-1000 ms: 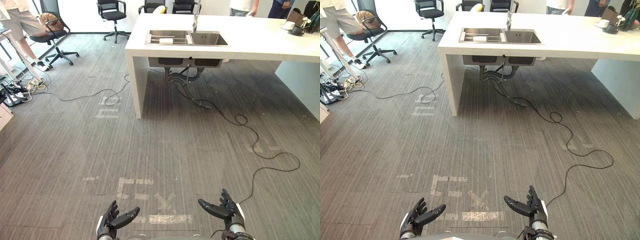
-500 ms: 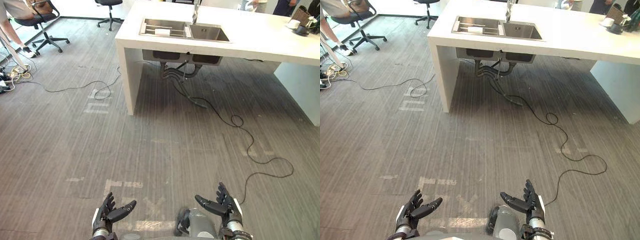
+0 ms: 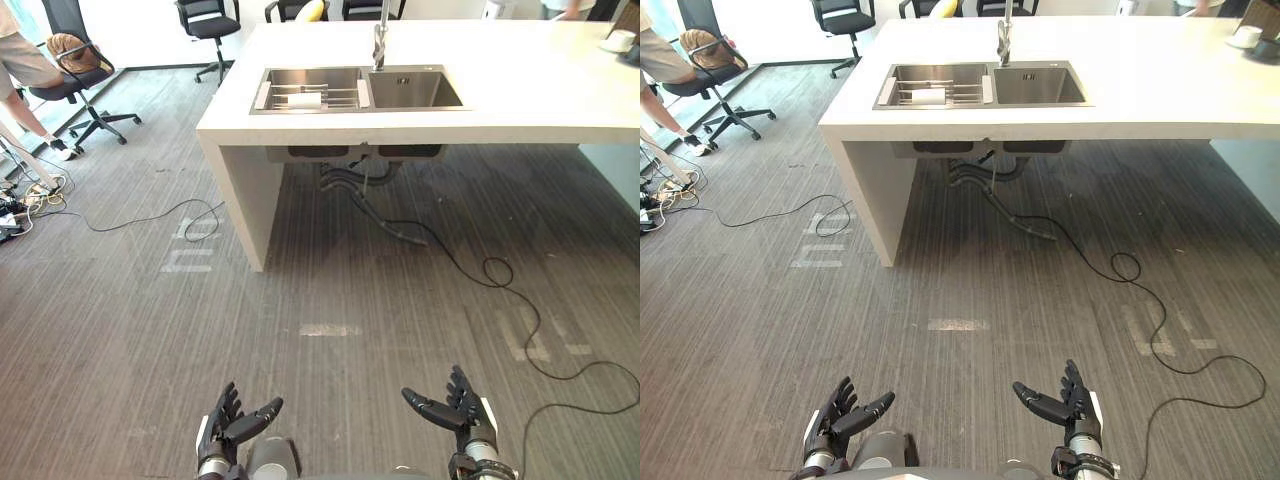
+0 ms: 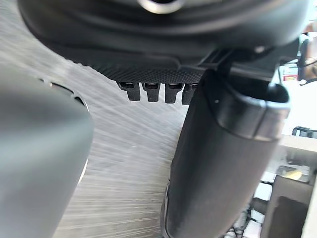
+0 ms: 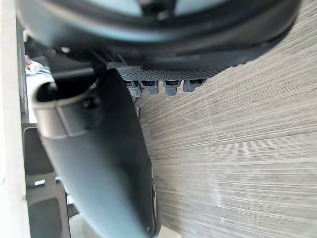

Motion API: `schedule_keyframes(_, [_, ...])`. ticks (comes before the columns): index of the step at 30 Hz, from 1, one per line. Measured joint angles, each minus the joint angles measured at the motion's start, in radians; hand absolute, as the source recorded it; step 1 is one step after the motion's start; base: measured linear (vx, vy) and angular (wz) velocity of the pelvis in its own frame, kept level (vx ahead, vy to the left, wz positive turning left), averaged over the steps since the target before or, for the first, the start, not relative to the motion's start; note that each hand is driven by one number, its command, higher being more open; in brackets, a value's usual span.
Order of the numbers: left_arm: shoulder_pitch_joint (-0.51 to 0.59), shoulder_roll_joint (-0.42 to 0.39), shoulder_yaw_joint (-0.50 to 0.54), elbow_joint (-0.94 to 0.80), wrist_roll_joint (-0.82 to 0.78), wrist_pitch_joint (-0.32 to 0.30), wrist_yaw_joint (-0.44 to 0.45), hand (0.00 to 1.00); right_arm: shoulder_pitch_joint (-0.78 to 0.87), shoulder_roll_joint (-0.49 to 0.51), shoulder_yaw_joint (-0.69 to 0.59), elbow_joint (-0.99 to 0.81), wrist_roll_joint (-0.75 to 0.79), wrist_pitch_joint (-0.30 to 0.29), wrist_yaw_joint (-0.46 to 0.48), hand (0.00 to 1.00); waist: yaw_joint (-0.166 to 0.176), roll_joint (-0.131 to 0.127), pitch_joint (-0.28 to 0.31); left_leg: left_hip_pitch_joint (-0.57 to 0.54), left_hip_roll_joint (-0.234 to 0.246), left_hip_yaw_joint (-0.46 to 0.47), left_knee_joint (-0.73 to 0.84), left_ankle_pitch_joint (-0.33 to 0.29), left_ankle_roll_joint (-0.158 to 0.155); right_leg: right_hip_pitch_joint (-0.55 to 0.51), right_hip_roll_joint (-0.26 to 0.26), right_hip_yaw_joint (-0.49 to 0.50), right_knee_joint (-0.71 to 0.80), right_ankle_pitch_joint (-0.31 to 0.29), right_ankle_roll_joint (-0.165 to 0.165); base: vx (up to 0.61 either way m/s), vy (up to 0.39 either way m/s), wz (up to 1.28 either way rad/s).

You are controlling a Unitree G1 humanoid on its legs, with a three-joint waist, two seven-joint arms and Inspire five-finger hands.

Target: Walk over to the sink, pick up the cup, carry it to the dishwasher, place the cup inside the dishwasher, then close the dishwasher door

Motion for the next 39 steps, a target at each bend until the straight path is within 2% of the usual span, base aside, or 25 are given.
schedule_keyframes(1, [0.005, -0.008, -0.001, -0.011, 0.000, -0.004, 0.004, 1.00, 0.000, -0.003, 0.005, -0.005, 0.000, 0.000, -0.002, 1.00, 0.013, 0.009, 0.000, -0.009, -0.015, -0.010, -0.120, 0.094, -0.005, 0.021, 0.006, 0.027, -0.008, -0.004, 0.007, 0.48, 0.232, -0.76])
schedule_keyframes(2, [0.020, -0.010, -0.008, -0.020, -0.003, -0.012, 0.007, 1.00, 0.013, -0.004, 0.024, -0.018, -0.007, 0.000, -0.011, 1.00, 0.034, 0.019, -0.008, -0.018, -0.001, -0.024, -0.183, 0.260, 0.051, 0.056, 0.022, 0.087, -0.003, -0.037, 0.047, 0.60, 0.342, -0.78])
schedule_keyframes(3, [0.015, 0.001, -0.004, -0.021, -0.035, -0.009, 0.007, 1.00, 0.003, 0.020, 0.035, -0.010, -0.018, 0.005, -0.018, 1.00, 0.042, -0.007, -0.016, -0.023, -0.016, -0.008, -0.133, 0.244, 0.100, 0.071, -0.005, 0.121, 0.008, -0.055, 0.046, 0.50, 0.301, -0.53])
schedule_keyframes(4, [-0.002, 0.013, -0.004, -0.019, -0.038, -0.009, 0.011, 1.00, 0.005, 0.034, 0.039, -0.017, -0.021, 0.005, -0.022, 1.00, 0.039, -0.032, -0.024, -0.025, -0.032, -0.001, -0.123, 0.213, 0.101, 0.061, -0.025, 0.140, 0.027, -0.055, 0.045, 0.58, 0.355, -0.28])
schedule_keyframes(5, [-0.028, 0.025, -0.013, -0.027, -0.046, -0.009, 0.024, 1.00, 0.000, 0.046, 0.053, -0.021, -0.028, 0.005, -0.030, 1.00, 0.044, -0.075, -0.034, -0.015, -0.063, 0.034, -0.113, 0.164, 0.127, 0.006, -0.081, 0.194, 0.145, -0.047, 0.057, 0.46, 0.268, -0.20])
schedule_keyframes(6, [-0.037, 0.027, -0.019, -0.028, -0.048, -0.009, 0.029, 1.00, -0.011, 0.052, 0.054, -0.025, -0.040, 0.005, -0.030, 1.00, 0.045, -0.086, -0.029, 0.011, -0.082, 0.051, -0.107, 0.134, 0.135, -0.027, -0.113, 0.220, 0.243, -0.017, 0.081, 0.46, 0.277, -0.31])
schedule_keyframes(7, [-0.038, 0.027, -0.021, -0.027, -0.050, -0.009, 0.031, 1.00, -0.015, 0.055, 0.054, -0.026, -0.041, 0.005, -0.028, 1.00, 0.045, -0.088, -0.028, 0.032, -0.090, 0.058, -0.104, 0.114, 0.137, -0.054, -0.133, 0.234, 0.322, 0.016, 0.101, 0.36, 0.229, -0.28])
schedule_keyframes(8, [-0.035, 0.025, -0.026, -0.026, -0.050, -0.008, 0.038, 1.00, -0.017, 0.062, 0.056, -0.025, -0.042, 0.005, -0.025, 1.00, 0.041, -0.087, -0.026, 0.086, -0.107, 0.065, -0.106, 0.078, 0.136, -0.124, -0.165, 0.254, 0.504, 0.122, 0.141, 0.50, 0.303, -0.16])
schedule_keyframes(9, [-0.032, 0.025, -0.039, -0.026, -0.047, -0.008, 0.049, 1.00, -0.014, 0.065, 0.065, -0.016, -0.051, 0.006, -0.025, 1.00, 0.032, -0.082, -0.023, 0.148, -0.116, 0.060, -0.120, 0.051, 0.135, -0.187, -0.169, 0.249, 0.672, 0.136, 0.165, 0.41, 0.243, -0.07])
schedule_keyframes(11, [-0.027, 0.028, -0.043, -0.026, -0.045, -0.010, 0.057, 1.00, 0.006, 0.064, 0.097, -0.016, -0.060, 0.007, -0.028, 1.00, 0.028, -0.067, -0.023, 0.238, -0.119, 0.054, -0.169, 0.031, 0.129, -0.268, -0.153, 0.195, 0.773, 0.109, 0.148, 0.40, 0.192, 0.05])
schedule_keyframes(13, [-0.026, 0.037, -0.045, -0.026, -0.045, -0.010, 0.075, 1.00, 0.020, 0.067, 0.116, -0.015, -0.060, 0.007, -0.029, 1.00, 0.019, -0.065, -0.024, 0.305, -0.117, 0.041, -0.217, 0.029, 0.125, -0.324, -0.140, 0.108, 0.721, 0.062, 0.142, 0.38, 0.117, 0.19])
schedule_keyframes(16, [-0.045, 0.041, -0.048, -0.030, -0.037, -0.009, 0.105, 1.00, 0.036, 0.070, 0.091, -0.015, -0.059, 0.007, -0.031, 1.00, 0.014, -0.064, -0.023, 0.375, -0.111, 0.007, -0.250, 0.017, 0.105, -0.382, -0.130, 0.013, 0.458, 0.038, 0.145, 0.34, 0.010, 0.32])
schedule_keyframes(18, [-0.052, 0.047, -0.046, -0.049, -0.033, -0.012, 0.135, 1.00, 0.037, 0.070, 0.088, -0.015, -0.058, 0.007, -0.024, 1.00, 0.010, -0.062, -0.022, 0.394, -0.099, -0.012, -0.251, -0.001, 0.076, -0.415, -0.113, 0.009, 0.311, 0.056, 0.130, 0.29, -0.049, 0.28])
schedule_keyframes(20, [-0.049, 0.055, -0.045, -0.093, -0.017, -0.024, 0.184, 1.00, 0.044, 0.073, 0.090, -0.017, -0.059, 0.007, -0.006, 1.00, 0.007, -0.068, -0.020, 0.420, -0.091, -0.041, -0.233, -0.032, 0.026, -0.429, -0.101, 0.013, 0.210, 0.142, 0.051, 0.34, -0.159, 0.40])
schedule_keyframes(21, [-0.043, 0.054, -0.046, -0.110, -0.017, -0.031, 0.198, 1.00, 0.048, 0.073, 0.091, -0.017, -0.058, 0.007, -0.002, 1.00, 0.007, -0.073, -0.022, 0.428, -0.091, -0.043, -0.224, -0.044, 0.011, -0.426, -0.102, 0.012, 0.202, 0.167, 0.035, 0.38, -0.279, 0.47])
schedule_keyframes(22, [-0.023, 0.053, -0.047, -0.182, -0.005, -0.054, 0.248, 1.00, 0.050, 0.071, 0.092, -0.018, -0.057, 0.010, 0.016, 1.00, 0.005, -0.081, -0.027, 0.438, -0.088, -0.052, -0.196, -0.088, 0.003, -0.418, -0.100, 0.007, 0.199, 0.202, 0.049, 0.32, -0.278, 0.32])
schedule_keyframes(23, [-0.018, 0.043, -0.047, -0.213, 0.005, -0.060, 0.272, 1.00, 0.045, 0.063, 0.092, -0.018, -0.057, 0.018, 0.021, 1.00, 0.008, -0.067, -0.030, 0.440, -0.067, -0.058, -0.180, -0.105, 0.000, -0.411, -0.091, -0.003, 0.217, 0.183, 0.040, 0.26, -0.243, 0.25])
schedule_keyframes(25, [0.018, 0.017, -0.049, -0.349, 0.004, -0.090, 0.316, 1.00, 0.036, 0.060, 0.093, -0.030, -0.057, 0.037, 0.033, 1.00, 0.015, -0.033, -0.035, 0.430, -0.013, -0.063, -0.134, -0.128, -0.038, -0.402, -0.045, -0.018, 0.221, 0.128, 0.027, 0.29, -0.297, 0.05])
schedule_keyframes(27, [0.045, 0.011, -0.061, -0.509, 0.004, -0.116, 0.332, 1.00, 0.025, 0.056, 0.093, -0.038, -0.058, 0.061, 0.038, 1.00, 0.016, -0.024, -0.029, 0.335, 0.047, -0.076, 0.072, -0.101, -0.073, -0.381, -0.022, -0.044, 0.216, 0.097, 0.008, 0.32, -0.339, 0.13])
schedule_keyframes(28, [0.058, 0.002, -0.066, -0.595, 0.003, -0.123, 0.331, 1.00, 0.023, 0.045, 0.093, -0.038, -0.058, 0.072, 0.039, 1.00, 0.019, -0.016, -0.024, 0.281, 0.082, -0.091, 0.216, -0.058, -0.076, -0.347, -0.007, -0.055, 0.200, 0.086, -0.002, 0.23, -0.209, 0.09])
schedule_keyframes(30, [0.077, -0.006, -0.083, -0.727, -0.006, -0.136, 0.304, 1.00, 0.028, 0.019, 0.093, -0.038, -0.058, 0.080, 0.033, 1.00, 0.023, -0.001, -0.022, 0.204, 0.138, -0.094, 0.398, -0.048, -0.064, -0.280, 0.016, -0.068, 0.151, 0.077, -0.016, 0.24, -0.162, 0.05])
schedule_keyframes(32, [0.085, -0.006, -0.107, -0.833, -0.041, -0.138, 0.248, 1.00, 0.030, -0.009, 0.091, -0.039, -0.056, 0.080, 0.030, 1.00, 0.022, 0.003, -0.027, 0.161, 0.150, -0.092, 0.403, -0.054, -0.054, -0.241, 0.017, -0.067, 0.092, 0.079, -0.015, 0.17, -0.084, 0.00])
schedule_keyframes(34, [0.090, -0.006, -0.122, -0.888, -0.052, -0.138, 0.209, 1.00, 0.031, -0.029, 0.091, -0.039, -0.056, 0.081, 0.029, 1.00, 0.023, 0.008, -0.032, 0.156, 0.142, -0.081, 0.306, -0.059, -0.051, -0.216, 0.017, -0.063, 0.057, 0.087, -0.003, 0.22, 0.001, -0.03])
schedule_keyframes(36, [0.092, -0.007, -0.140, -0.946, -0.059, -0.136, 0.172, 1.00, 0.027, -0.046, 0.091, -0.043, -0.057, 0.094, 0.027, 1.00, 0.023, 0.021, -0.045, 0.164, 0.096, -0.062, 0.107, -0.074, -0.046, -0.202, 0.005, -0.053, 0.023, 0.098, 0.015, 0.23, 0.101, -0.02])
schedule_keyframes(39, [0.091, -0.007, -0.141, -0.997, -0.060, -0.132, 0.146, 1.00, 0.023, -0.040, 0.107, -0.041, -0.059, 0.108, 0.020, 1.00, 0.034, 0.013, -0.036, 0.114, -0.019, -0.063, -0.067, -0.035, -0.036, -0.161, -0.062, 0.003, 0.011, 0.069, 0.067, 0.19, 0.200, -0.16])
